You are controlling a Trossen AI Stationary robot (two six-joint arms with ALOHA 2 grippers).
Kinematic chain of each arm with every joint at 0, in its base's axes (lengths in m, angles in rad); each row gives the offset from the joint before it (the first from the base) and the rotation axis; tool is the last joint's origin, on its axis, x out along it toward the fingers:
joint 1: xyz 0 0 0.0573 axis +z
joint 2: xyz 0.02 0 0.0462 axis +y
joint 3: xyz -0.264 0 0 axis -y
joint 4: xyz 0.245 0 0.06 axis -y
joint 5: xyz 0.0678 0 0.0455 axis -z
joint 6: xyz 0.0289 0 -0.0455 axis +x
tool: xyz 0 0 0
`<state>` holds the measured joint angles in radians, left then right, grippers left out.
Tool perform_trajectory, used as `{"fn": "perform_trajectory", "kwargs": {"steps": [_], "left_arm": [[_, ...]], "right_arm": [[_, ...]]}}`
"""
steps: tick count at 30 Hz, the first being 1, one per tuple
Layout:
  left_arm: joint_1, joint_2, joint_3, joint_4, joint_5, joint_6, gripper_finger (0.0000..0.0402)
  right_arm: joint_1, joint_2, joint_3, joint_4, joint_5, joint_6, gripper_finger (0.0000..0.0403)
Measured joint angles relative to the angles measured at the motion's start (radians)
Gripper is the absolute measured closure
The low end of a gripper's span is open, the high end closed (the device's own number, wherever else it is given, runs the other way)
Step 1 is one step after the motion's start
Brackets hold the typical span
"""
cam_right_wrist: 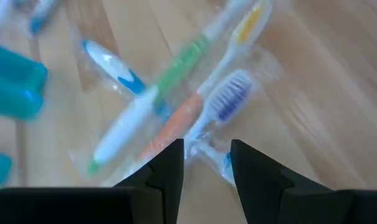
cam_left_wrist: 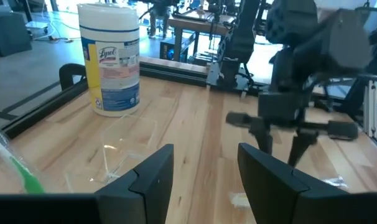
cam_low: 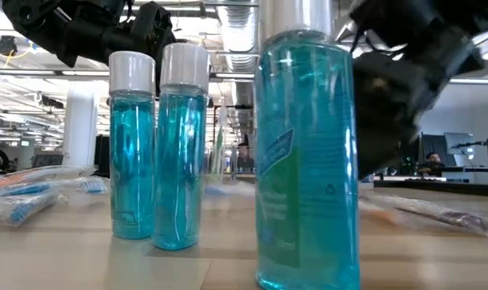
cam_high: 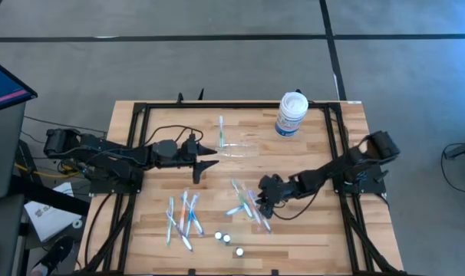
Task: Pick & Place toothbrushing station
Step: Put the right purple toothbrush into the transparent organizer
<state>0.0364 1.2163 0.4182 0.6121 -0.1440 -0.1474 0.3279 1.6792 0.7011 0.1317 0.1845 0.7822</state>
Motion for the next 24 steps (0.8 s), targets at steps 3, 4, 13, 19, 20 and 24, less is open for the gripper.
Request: {"fn": "perform_trajectory", "kwargs": {"steps": [3, 4, 13, 19, 20, 24], "left_arm": [[0.0, 0.0, -0.004, 0.001, 0.001, 0.0, 0.023], [0.0, 0.0, -0.005, 0.0, 0.001, 0.0, 0.023], [0.0, 0.0, -0.006, 0.001, 0.001, 0.0, 0.023], [0.0, 0.0, -0.006, 0.002, 0.0, 0.0, 0.023], [0.0, 0.0, -0.006, 0.003, 0.0, 0.0, 0.023], [0.0, 0.0, -0.006, 0.002, -0.002, 0.0, 0.023]], "right_arm": [[-0.001, 0.044, 0.017, 0.025, 0.001, -0.007, 0.0278], [-0.001, 0.06, 0.022, 0.023, -0.002, -0.01, 0.0278], [-0.009, 0.05, 0.034, 0.027, -0.026, -0.033, 0.0278], [-0.009, 0.043, 0.037, 0.049, -0.026, -0.039, 0.0278], [-0.009, 0.044, 0.039, 0.048, -0.026, -0.039, 0.0278], [-0.009, 0.046, 0.037, 0.045, -0.026, -0.036, 0.0278]]}}
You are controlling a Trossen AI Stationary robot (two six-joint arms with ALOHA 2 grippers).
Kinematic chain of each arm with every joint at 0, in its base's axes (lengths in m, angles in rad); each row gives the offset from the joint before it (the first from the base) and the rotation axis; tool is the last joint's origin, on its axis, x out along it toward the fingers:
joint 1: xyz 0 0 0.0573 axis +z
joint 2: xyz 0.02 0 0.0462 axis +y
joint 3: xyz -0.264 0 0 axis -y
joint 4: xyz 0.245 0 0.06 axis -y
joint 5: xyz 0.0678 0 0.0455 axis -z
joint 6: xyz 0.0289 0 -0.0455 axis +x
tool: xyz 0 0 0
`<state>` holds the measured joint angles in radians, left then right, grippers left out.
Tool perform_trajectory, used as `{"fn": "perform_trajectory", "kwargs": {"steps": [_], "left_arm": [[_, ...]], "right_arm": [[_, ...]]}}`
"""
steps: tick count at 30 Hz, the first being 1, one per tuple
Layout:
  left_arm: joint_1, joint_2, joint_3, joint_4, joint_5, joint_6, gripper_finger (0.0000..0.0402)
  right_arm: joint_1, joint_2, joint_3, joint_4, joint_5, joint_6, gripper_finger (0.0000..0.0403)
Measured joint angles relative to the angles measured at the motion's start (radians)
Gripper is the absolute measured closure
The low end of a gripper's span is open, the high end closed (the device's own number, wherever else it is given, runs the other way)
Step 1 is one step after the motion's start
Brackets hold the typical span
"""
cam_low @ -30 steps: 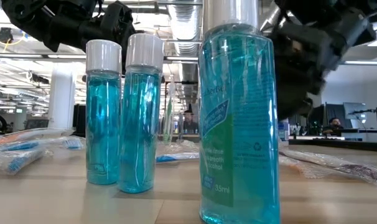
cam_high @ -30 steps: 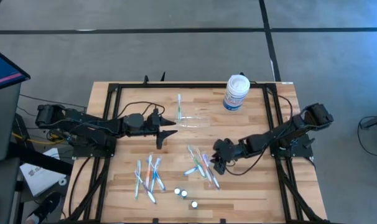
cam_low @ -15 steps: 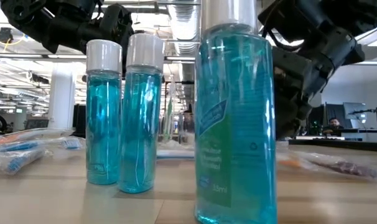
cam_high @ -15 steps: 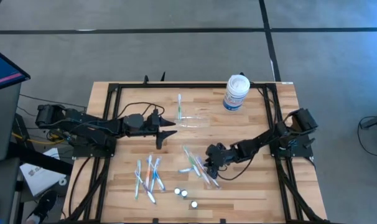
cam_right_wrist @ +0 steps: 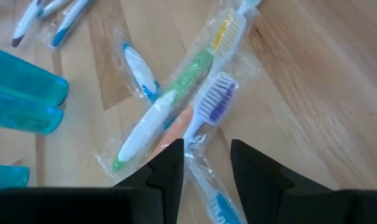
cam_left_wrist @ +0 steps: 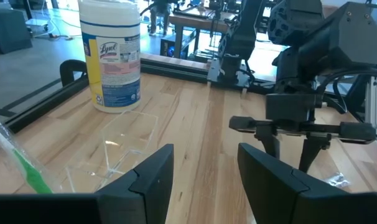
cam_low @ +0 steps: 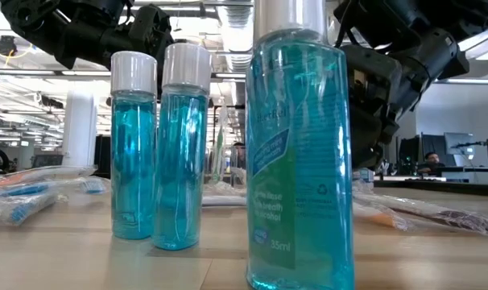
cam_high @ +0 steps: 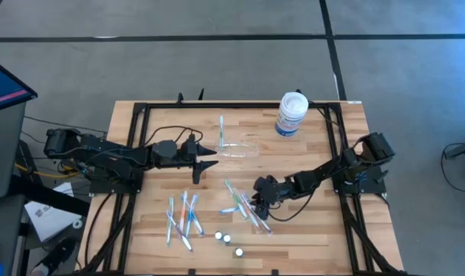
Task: Pick & Place toothbrushing station
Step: Put the right purple toothbrush into the transparent organizer
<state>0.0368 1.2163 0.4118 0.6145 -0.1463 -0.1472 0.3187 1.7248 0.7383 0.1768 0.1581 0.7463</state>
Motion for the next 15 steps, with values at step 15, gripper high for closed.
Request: {"fn": "perform_trajectory", "kwargs": {"steps": [15], "left_arm": [[0.0, 0.0, 0.0, 0.0, 0.001, 0.0, 0.023]], "right_arm": [[-0.001, 0.098, 0.012, 0.109, -0.03, 0.006, 0.0278]]}}
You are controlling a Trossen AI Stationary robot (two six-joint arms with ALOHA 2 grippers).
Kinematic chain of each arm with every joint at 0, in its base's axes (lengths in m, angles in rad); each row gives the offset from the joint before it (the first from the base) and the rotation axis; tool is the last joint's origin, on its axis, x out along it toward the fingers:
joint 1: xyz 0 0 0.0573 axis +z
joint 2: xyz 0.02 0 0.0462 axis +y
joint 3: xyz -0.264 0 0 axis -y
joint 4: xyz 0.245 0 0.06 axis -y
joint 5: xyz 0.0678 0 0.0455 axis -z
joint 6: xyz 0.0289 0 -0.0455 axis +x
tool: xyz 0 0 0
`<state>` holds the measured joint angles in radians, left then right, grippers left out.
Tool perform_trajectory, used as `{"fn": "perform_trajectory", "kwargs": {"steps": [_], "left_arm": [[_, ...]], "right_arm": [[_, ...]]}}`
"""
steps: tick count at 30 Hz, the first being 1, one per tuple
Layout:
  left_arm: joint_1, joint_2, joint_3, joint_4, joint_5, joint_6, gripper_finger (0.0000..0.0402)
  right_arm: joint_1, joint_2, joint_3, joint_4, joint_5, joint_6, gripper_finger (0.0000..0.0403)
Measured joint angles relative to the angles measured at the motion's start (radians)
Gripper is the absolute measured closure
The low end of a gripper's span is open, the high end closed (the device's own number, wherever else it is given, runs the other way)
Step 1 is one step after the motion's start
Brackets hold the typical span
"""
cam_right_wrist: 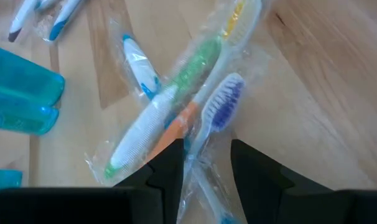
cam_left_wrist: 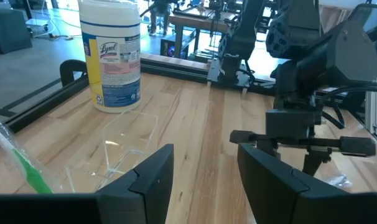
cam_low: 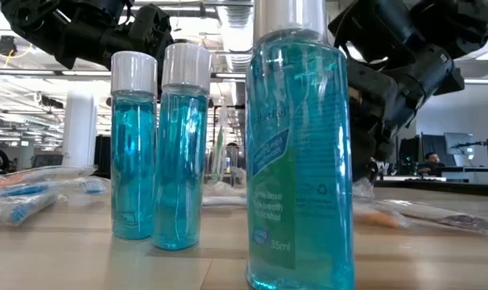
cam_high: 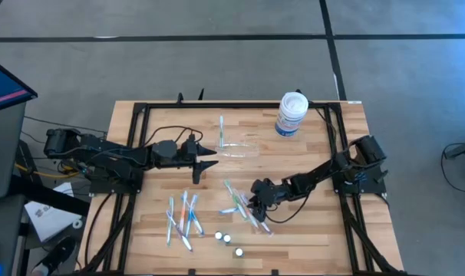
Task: Pick & Place toothbrushing station
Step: Put the right purple toothbrush into the transparent organizer
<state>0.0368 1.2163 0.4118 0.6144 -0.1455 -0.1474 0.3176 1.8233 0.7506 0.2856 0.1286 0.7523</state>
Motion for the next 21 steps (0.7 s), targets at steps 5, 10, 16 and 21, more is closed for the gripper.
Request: {"fn": "perform_trajectory", "kwargs": {"steps": [5, 10, 16, 21], "left_arm": [[0.0, 0.0, 0.0, 0.0, 0.0, 0.0, 0.023], [0.0, 0.0, 0.0, 0.0, 0.003, 0.0, 0.023], [0.0, 0.0, 0.0, 0.0, 0.003, 0.0, 0.023], [0.0, 0.0, 0.0, 0.0, 0.002, 0.0, 0.023]], "right_arm": [[-0.003, 0.016, 0.029, -0.002, -0.001, -0.023, 0.0289], [-0.006, 0.008, 0.035, -0.007, -0.002, -0.044, 0.0355], [-0.006, 0.005, 0.036, 0.004, -0.019, -0.069, 0.0397], [-0.006, -0.013, 0.035, 0.006, -0.019, -0.088, 0.0402]]}}
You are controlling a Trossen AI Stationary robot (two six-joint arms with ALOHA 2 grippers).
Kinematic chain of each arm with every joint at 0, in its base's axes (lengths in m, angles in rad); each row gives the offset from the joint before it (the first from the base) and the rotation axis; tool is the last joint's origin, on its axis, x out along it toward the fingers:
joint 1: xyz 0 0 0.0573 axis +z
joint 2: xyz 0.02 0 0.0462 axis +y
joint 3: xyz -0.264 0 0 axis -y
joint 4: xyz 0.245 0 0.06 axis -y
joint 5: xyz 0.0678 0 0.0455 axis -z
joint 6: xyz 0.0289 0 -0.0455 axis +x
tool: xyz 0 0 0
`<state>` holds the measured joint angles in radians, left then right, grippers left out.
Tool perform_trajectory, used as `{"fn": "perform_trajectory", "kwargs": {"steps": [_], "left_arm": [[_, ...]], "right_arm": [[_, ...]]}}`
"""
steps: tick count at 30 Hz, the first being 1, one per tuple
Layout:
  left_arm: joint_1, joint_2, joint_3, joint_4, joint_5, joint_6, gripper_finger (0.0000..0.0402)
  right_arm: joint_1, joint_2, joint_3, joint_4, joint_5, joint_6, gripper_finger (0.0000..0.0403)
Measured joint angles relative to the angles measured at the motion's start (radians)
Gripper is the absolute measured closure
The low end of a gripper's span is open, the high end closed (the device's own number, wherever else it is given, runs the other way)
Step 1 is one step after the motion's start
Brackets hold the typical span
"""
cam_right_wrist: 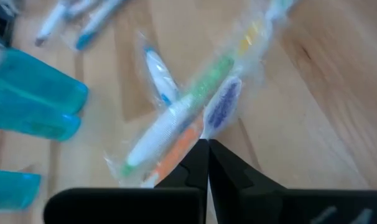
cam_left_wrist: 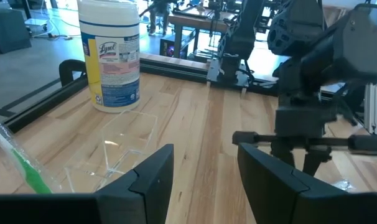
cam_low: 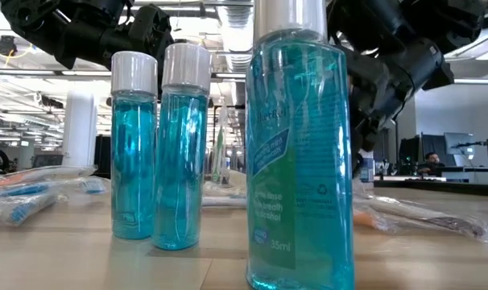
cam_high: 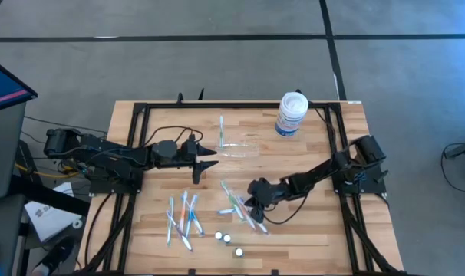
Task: Pick & Place toothbrushing station
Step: Put the right purple toothbrush into the transparent organizer
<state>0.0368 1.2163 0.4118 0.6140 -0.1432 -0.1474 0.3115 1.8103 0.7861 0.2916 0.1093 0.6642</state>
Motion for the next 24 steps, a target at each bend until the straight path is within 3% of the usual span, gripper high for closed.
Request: {"fn": "perform_trajectory", "kwargs": {"steps": [13, 24], "left_arm": [[0.0, 0.0, 0.0, 0.0, -0.001, -0.007, 0.023], [0.0, 0.0, 0.0, 0.018, -0.002, -0.026, 0.023]], "right_arm": [[0.0, -0.188, 0.0, -0.015, 0.108, -0.154, 0.0403], [-0.016, -0.27, 0.0, 0.026, 0.179, -0.275, 0.0403]]}}
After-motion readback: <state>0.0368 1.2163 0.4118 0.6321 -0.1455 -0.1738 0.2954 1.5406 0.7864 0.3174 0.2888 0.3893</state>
